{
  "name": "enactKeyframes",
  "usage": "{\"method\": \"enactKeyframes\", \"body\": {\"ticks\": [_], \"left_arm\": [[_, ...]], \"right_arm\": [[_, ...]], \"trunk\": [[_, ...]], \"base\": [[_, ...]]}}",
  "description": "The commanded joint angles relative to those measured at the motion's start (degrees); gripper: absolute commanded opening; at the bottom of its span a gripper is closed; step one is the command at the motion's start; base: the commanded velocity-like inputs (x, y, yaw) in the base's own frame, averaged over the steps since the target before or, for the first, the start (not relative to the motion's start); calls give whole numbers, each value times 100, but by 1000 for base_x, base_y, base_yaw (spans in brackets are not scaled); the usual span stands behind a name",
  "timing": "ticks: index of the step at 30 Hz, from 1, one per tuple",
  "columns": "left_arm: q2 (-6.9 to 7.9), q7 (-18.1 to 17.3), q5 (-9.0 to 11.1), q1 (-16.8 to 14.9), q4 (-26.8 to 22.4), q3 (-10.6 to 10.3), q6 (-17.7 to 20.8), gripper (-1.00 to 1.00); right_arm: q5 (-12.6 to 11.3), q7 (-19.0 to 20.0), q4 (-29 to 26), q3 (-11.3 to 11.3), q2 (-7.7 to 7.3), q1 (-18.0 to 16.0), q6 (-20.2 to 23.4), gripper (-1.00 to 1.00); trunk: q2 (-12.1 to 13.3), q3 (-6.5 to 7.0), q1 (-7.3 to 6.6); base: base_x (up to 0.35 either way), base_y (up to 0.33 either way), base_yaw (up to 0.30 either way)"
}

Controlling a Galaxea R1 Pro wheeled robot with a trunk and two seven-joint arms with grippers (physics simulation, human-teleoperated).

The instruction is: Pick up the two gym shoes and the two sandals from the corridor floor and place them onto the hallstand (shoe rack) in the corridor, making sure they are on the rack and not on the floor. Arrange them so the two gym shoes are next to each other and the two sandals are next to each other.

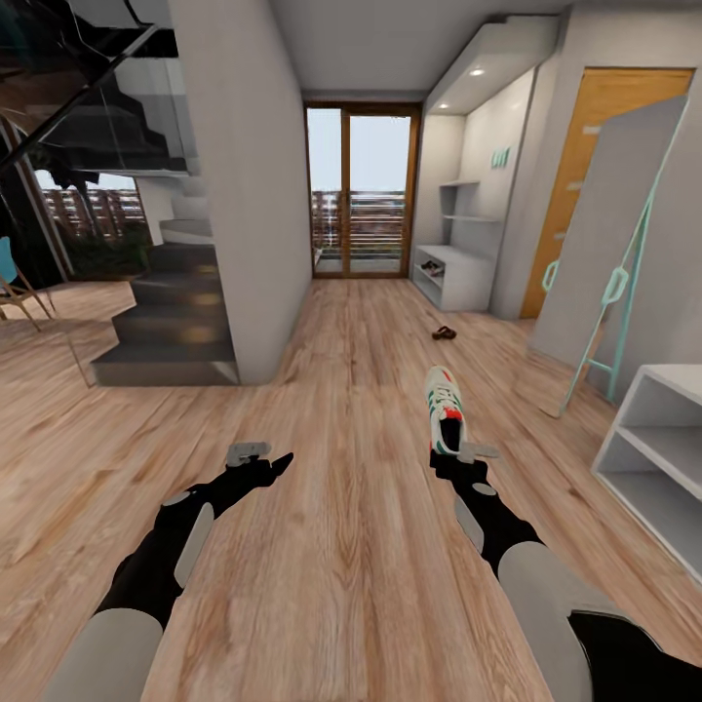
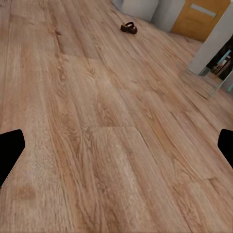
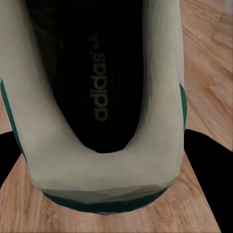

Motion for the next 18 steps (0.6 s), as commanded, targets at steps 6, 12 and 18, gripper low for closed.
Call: {"method": "enactKeyframes", "body": {"ticks": [6,12,18], "left_arm": [[-2,-17,57,-2,-4,9,58,100],[-1,-17,55,-2,-4,9,61,100],[-4,-17,56,-2,-4,9,60,100]], "right_arm": [[14,-1,11,-22,8,-5,-20,-100],[15,-5,13,-22,12,-5,-20,-100],[17,-8,13,-23,12,-5,-20,-100]], "trunk": [[-2,-6,2],[-2,-6,2],[-2,-6,2]], "base": [[344,0,0],[344,0,0],[344,0,-7]]}}
